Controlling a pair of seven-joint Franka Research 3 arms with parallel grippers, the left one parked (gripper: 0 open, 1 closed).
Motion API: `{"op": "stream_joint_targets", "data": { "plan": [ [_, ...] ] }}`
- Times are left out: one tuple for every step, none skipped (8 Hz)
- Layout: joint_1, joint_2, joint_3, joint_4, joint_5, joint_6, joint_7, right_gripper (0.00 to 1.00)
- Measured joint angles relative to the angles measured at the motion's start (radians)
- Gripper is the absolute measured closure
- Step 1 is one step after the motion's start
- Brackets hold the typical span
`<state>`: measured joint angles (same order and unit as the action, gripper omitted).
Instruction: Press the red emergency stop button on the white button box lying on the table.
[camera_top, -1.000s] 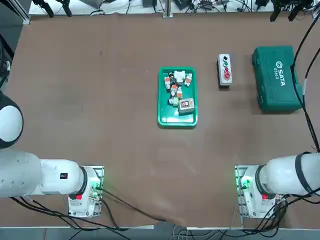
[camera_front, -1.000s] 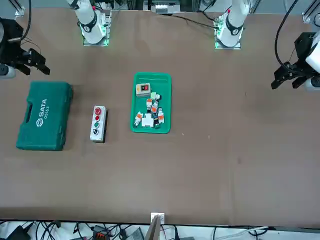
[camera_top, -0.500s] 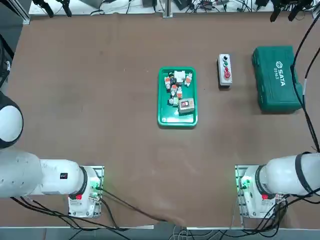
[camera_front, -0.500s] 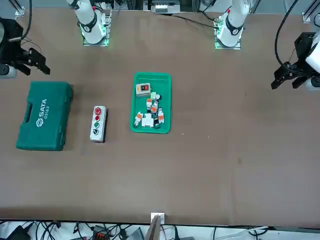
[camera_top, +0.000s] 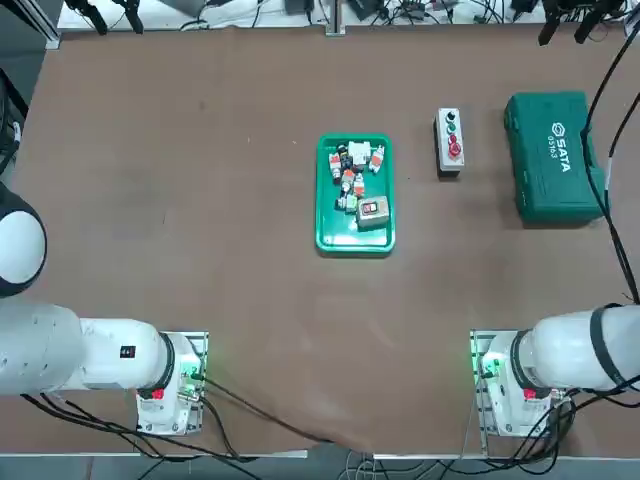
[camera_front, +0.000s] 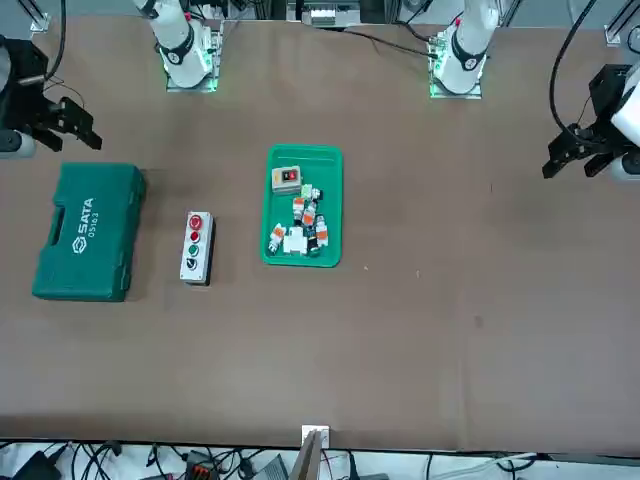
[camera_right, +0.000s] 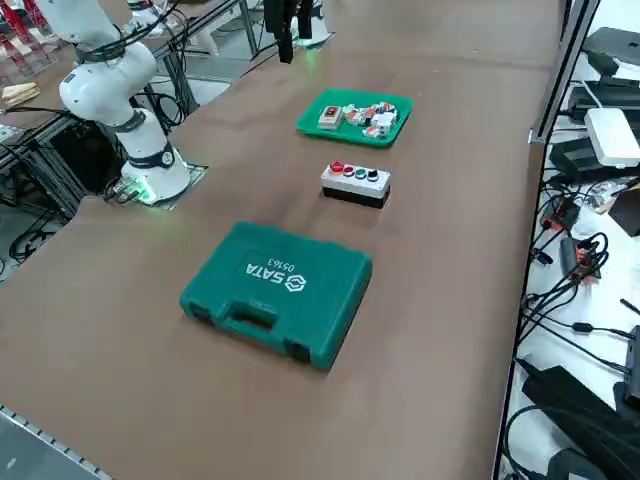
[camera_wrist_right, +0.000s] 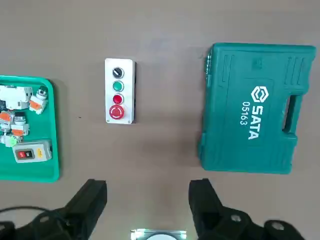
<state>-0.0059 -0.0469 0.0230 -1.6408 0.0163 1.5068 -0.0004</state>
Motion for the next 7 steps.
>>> {"op": "stream_joint_targets", "data": {
  "plan": [
    [0.000, 0.010, 0.000, 0.000, 0.000, -0.002, 0.000, 0.00],
    [0.000, 0.025, 0.000, 0.000, 0.000, -0.002, 0.001, 0.02],
    [0.000, 0.038, 0.000, 0.000, 0.000, -0.002, 0.002, 0.08],
    [0.000, 0.046, 0.000, 0.000, 0.000, -0.005, 0.002, 0.15],
    [0.000, 0.052, 0.000, 0.000, 0.000, -0.016, 0.002, 0.39],
    [0.000, 0.055, 0.000, 0.000, 0.000, -0.027, 0.002, 0.61],
    [0.000, 0.056, 0.000, 0.000, 0.000, -0.034, 0.002, 0.81]
  ]
}}
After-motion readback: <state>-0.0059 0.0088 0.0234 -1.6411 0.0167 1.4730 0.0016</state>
